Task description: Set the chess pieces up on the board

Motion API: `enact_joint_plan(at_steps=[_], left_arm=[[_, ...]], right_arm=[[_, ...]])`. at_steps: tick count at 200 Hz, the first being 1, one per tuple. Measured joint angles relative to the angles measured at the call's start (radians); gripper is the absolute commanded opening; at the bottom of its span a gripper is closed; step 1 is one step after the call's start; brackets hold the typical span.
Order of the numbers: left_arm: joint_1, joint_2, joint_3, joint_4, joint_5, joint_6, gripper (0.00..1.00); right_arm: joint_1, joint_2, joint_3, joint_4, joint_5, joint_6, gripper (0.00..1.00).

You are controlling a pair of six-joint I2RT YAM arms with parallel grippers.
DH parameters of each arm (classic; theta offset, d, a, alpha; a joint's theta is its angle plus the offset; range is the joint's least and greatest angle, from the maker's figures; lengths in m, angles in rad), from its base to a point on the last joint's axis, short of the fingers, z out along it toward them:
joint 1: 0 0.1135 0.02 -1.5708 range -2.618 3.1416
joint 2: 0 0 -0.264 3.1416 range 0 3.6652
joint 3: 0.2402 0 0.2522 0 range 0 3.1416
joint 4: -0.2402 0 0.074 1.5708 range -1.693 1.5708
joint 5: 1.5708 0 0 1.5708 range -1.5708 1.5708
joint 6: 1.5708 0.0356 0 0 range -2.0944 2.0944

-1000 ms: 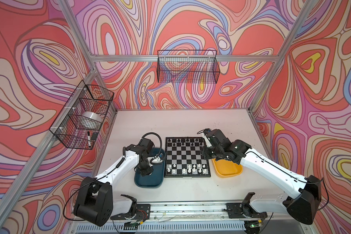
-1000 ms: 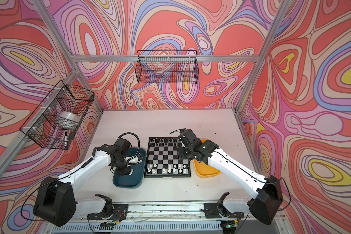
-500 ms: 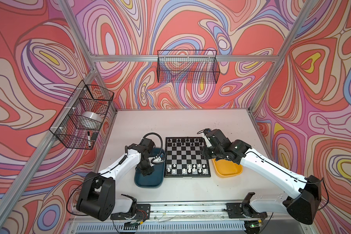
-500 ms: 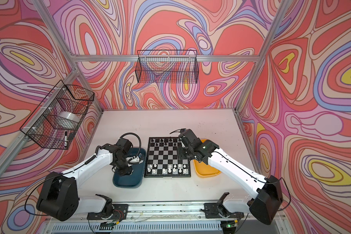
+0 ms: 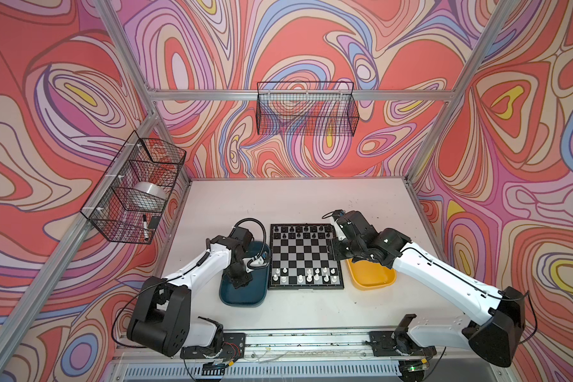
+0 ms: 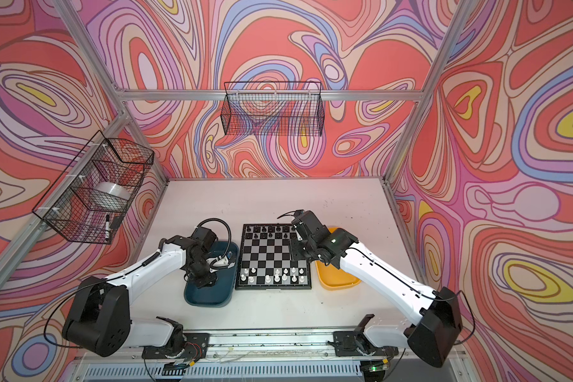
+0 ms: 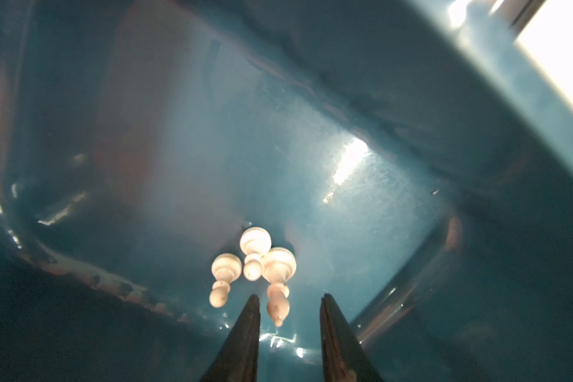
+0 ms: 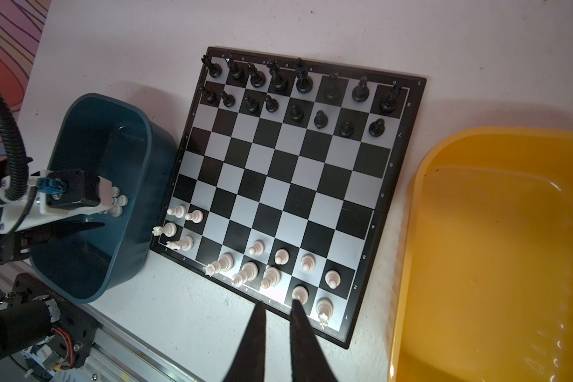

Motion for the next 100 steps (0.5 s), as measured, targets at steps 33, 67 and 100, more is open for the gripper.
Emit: enact_joint_plan(at_steps=[33, 67, 100], left_arm=[[0.000, 0.000, -0.001, 0.003, 0.001, 0.000, 0.31], [0.000, 0.001, -0.006, 0.004, 0.003, 0.000, 0.30], [0.000, 0.001, -0.011, 0.011, 0.003, 0.000, 0.28]], right_arm=[[0.000, 0.000, 0.000, -0.001, 0.000, 0.000, 0.15], [0.000, -0.003, 0.000, -0.004, 0.000, 0.000, 0.15], [0.000, -0.015, 0.000, -0.006, -0.001, 0.001, 0.15]])
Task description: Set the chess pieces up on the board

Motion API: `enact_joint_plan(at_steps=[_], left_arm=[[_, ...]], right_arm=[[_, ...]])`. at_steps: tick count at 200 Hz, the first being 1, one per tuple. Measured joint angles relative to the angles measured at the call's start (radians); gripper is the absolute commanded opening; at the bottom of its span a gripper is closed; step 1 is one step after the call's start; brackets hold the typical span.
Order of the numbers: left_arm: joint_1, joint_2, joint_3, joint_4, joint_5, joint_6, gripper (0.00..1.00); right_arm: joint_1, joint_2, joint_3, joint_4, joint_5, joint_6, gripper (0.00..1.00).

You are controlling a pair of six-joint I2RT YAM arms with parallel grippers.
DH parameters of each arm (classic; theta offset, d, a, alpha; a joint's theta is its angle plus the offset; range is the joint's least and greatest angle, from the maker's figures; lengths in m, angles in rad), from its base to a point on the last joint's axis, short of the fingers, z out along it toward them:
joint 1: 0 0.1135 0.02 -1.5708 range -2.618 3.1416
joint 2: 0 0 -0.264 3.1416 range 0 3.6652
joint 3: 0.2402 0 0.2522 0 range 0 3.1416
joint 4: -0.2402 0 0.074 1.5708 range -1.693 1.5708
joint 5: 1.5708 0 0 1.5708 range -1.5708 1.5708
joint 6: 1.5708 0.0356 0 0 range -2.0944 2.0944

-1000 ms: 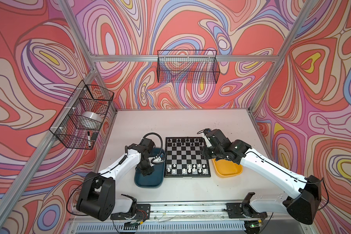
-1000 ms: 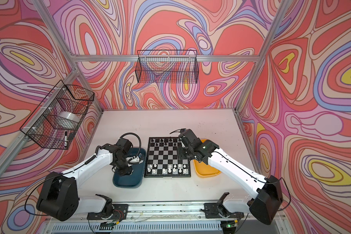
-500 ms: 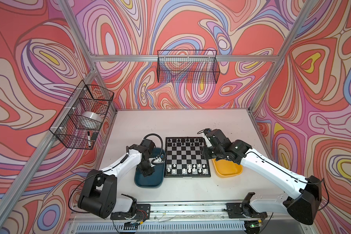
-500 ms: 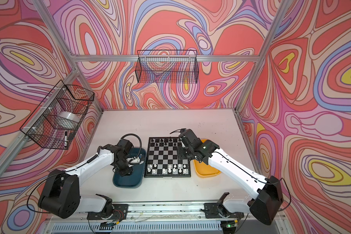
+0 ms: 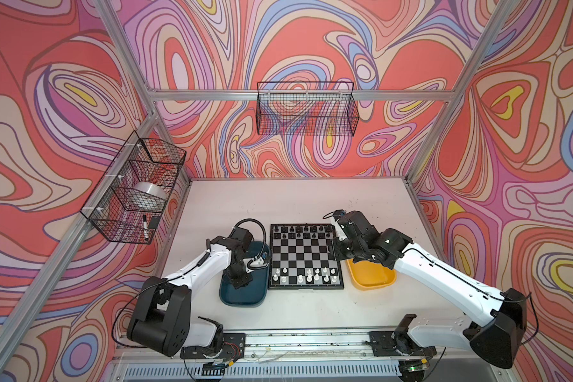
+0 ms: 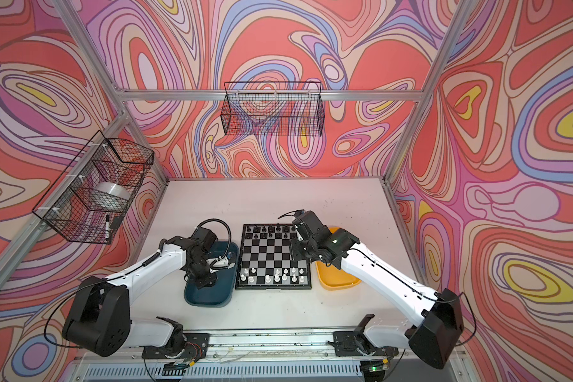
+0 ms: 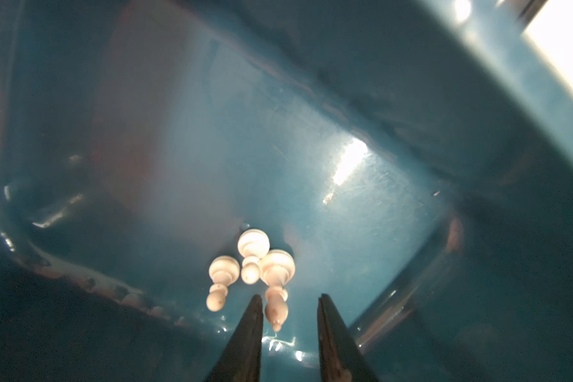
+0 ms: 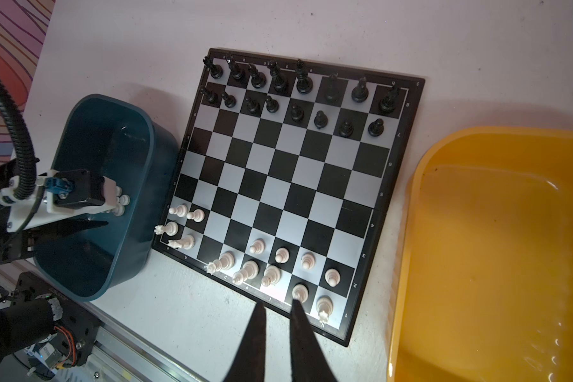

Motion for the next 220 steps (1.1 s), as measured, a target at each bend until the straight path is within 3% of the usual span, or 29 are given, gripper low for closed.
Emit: enact_joint_plan(at_steps=[220], left_arm=[[-0.002, 0.006, -0.019, 0.036, -0.009, 0.000, 0.22]], right_arm=[[0.000, -0.010, -0.002, 0.000, 0.000, 0.006, 0.15]])
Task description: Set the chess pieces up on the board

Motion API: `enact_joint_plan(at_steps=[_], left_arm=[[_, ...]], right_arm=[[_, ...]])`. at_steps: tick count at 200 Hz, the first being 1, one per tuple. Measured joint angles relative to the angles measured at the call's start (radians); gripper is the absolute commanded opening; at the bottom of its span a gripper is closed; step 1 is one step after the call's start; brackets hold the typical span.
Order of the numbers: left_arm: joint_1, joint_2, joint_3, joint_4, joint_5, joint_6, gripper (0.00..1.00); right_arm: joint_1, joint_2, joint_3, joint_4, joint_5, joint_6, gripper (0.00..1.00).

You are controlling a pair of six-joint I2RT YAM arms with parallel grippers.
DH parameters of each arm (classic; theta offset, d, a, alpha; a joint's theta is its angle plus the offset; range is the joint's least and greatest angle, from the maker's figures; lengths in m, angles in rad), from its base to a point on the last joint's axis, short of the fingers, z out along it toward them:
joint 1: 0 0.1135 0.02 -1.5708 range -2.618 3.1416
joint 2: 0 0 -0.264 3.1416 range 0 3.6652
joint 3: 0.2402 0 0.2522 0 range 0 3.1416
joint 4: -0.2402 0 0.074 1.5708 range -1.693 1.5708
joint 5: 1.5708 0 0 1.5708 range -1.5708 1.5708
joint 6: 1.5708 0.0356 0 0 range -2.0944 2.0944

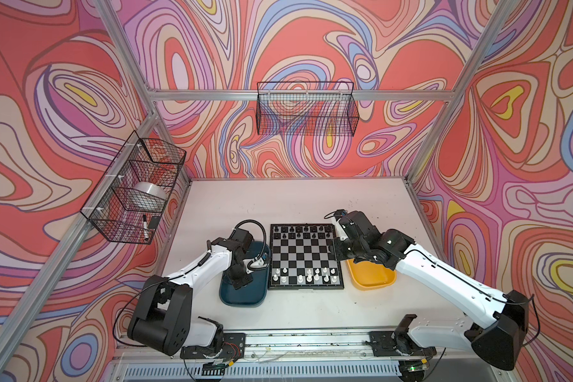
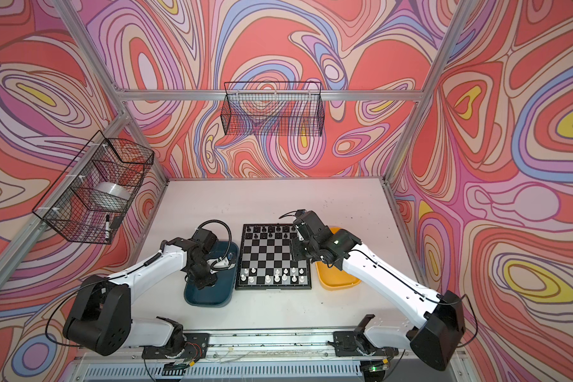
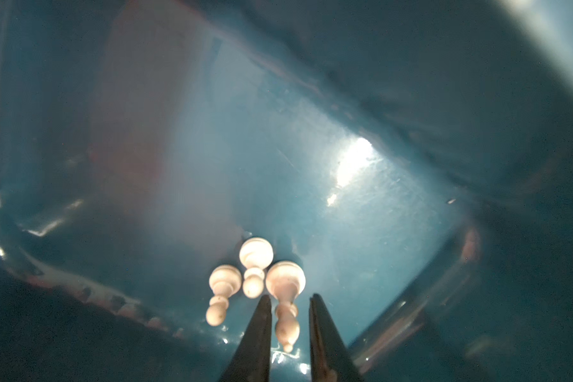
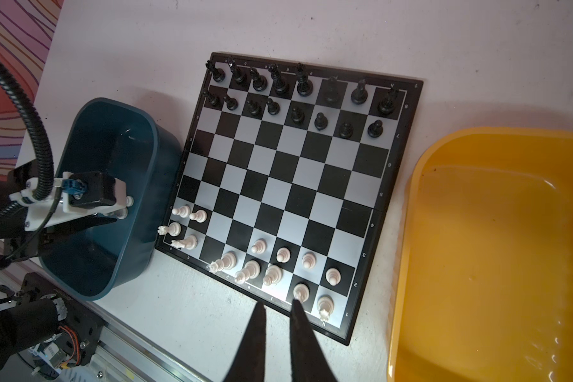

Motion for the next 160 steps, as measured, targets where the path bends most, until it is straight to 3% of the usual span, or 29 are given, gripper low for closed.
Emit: enact_joint_plan(at_steps=[160], left_arm=[[-0.006, 0.000, 0.000, 0.000, -0.019, 0.000, 0.23]], right_arm=[[0.000, -0.016, -0.014, -0.001, 0.002, 0.001, 0.15]])
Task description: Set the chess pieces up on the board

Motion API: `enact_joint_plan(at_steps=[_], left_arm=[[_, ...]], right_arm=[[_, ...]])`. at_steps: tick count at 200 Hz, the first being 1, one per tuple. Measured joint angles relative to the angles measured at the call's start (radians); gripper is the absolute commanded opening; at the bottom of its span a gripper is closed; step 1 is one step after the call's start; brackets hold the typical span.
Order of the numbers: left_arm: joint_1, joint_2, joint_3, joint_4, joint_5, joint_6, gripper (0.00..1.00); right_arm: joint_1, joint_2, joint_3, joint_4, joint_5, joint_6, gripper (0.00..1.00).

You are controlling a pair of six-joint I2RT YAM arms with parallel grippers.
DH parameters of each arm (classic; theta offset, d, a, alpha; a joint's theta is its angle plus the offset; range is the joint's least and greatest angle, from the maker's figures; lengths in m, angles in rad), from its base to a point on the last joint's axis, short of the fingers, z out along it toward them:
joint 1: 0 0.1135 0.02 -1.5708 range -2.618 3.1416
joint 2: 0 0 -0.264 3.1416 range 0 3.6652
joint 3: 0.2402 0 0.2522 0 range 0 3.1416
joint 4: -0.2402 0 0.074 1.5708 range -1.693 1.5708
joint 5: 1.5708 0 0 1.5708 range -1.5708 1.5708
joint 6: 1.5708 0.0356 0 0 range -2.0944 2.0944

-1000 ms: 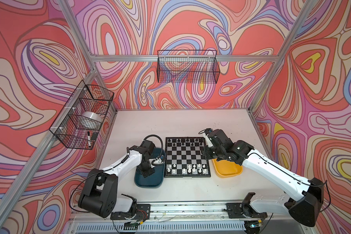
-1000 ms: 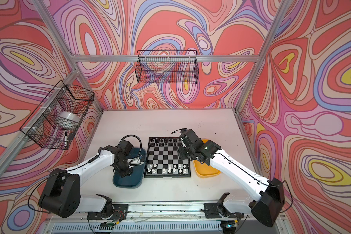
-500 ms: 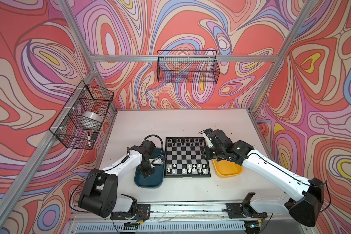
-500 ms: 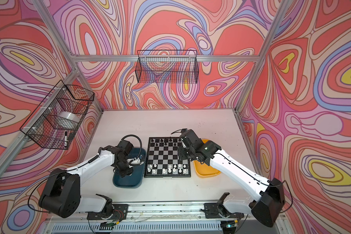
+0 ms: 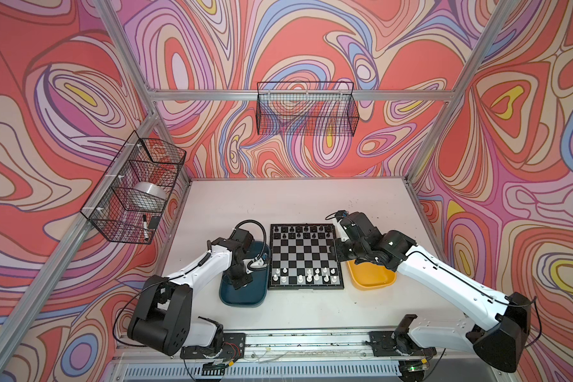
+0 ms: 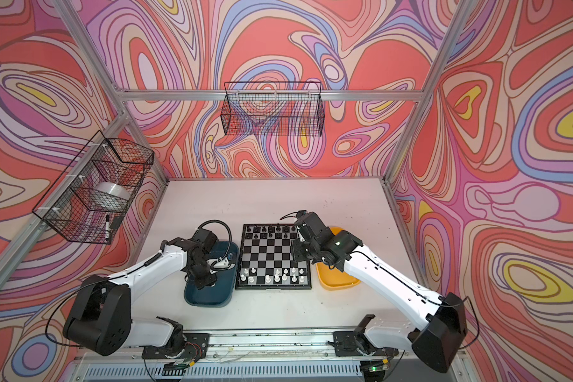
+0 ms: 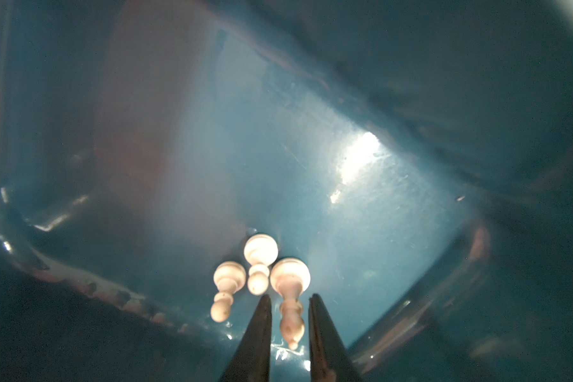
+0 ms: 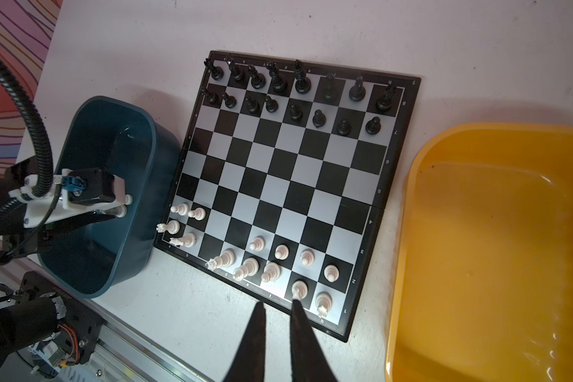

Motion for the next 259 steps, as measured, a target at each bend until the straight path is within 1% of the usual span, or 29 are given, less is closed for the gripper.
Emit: enact_joint_plan(at_steps=[51, 140, 259], left_arm=[[-0.002, -0.001, 0.000, 0.000, -0.001, 0.000, 0.25], [-0.002, -0.010, -0.001, 0.000, -0.015, 0.016, 0.24], [-0.013, -0.021, -0.006, 0.000, -0.019, 0.026, 0.18]], right_arm=[[0.000, 0.000, -0.005, 0.000, 0.000, 0.000, 0.15], [0.000, -0.005, -0.011, 0.000, 0.000, 0.000, 0.15], [0.000, -0.005, -0.011, 0.001, 0.000, 0.000, 0.15]])
